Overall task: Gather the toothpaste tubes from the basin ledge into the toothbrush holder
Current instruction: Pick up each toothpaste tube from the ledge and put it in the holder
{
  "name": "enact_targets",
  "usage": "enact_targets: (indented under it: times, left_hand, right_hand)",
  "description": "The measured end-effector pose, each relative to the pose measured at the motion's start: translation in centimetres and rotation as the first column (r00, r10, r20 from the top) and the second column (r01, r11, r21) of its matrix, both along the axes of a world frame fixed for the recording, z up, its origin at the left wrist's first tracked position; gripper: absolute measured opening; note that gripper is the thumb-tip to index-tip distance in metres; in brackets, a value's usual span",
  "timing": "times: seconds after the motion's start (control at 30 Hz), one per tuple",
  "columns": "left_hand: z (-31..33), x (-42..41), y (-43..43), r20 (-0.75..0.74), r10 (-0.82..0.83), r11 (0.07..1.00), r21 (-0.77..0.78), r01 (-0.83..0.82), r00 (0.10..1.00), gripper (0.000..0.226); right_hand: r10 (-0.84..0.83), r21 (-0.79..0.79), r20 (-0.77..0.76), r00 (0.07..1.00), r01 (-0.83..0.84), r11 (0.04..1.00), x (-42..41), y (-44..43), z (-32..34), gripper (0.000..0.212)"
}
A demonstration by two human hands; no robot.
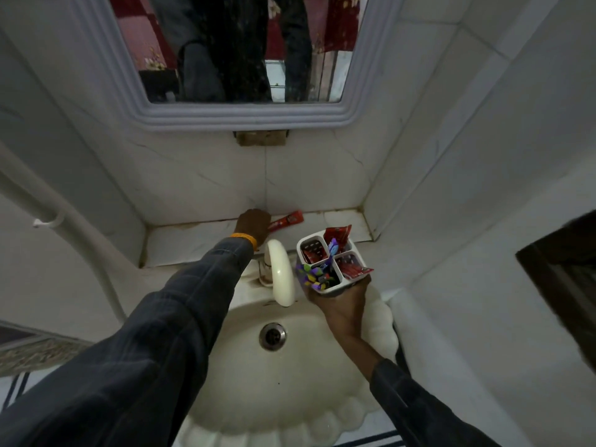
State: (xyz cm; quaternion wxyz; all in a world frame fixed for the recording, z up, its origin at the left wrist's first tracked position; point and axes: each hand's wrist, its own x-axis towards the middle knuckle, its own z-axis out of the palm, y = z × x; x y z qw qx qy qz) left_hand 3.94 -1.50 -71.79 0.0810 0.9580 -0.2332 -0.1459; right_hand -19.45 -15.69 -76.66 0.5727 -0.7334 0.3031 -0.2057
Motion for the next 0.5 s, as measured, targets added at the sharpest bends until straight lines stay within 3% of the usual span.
enact_targets:
  times: [0.17,0.33,0.43,0.5]
  left_hand:
    - [0.7,-0.1,0.1,-0.059,-0.004,1.000,0.013,0.005,0.998,0.034]
    - [3.8,0.8,1.7,-0.212,0.068,0.993,-0.082,-0.087,0.975,0.038]
    - [6.7,0.9,2.8,-0.319,0.076,0.948,-0.269,-0.167,0.945,0.039]
    - [9.1,0.0,3.1,-0.379,0.035,0.866,-0.450,-0.217,0.925,0.040]
  right_hand:
    - [0.001,0.015,0.015,1.000,-0.001,1.000,0.1,0.3,0.1,0.111]
    - [0.008,0.031,0.029,1.000,-0.009,0.999,0.1,0.3,0.1,0.113]
    - [0.029,0.054,0.027,0.999,-0.030,0.998,0.2,0.2,0.0,0.115]
    - [0.030,0.042,0.047,0.998,-0.032,0.999,0.2,0.2,0.1,0.113]
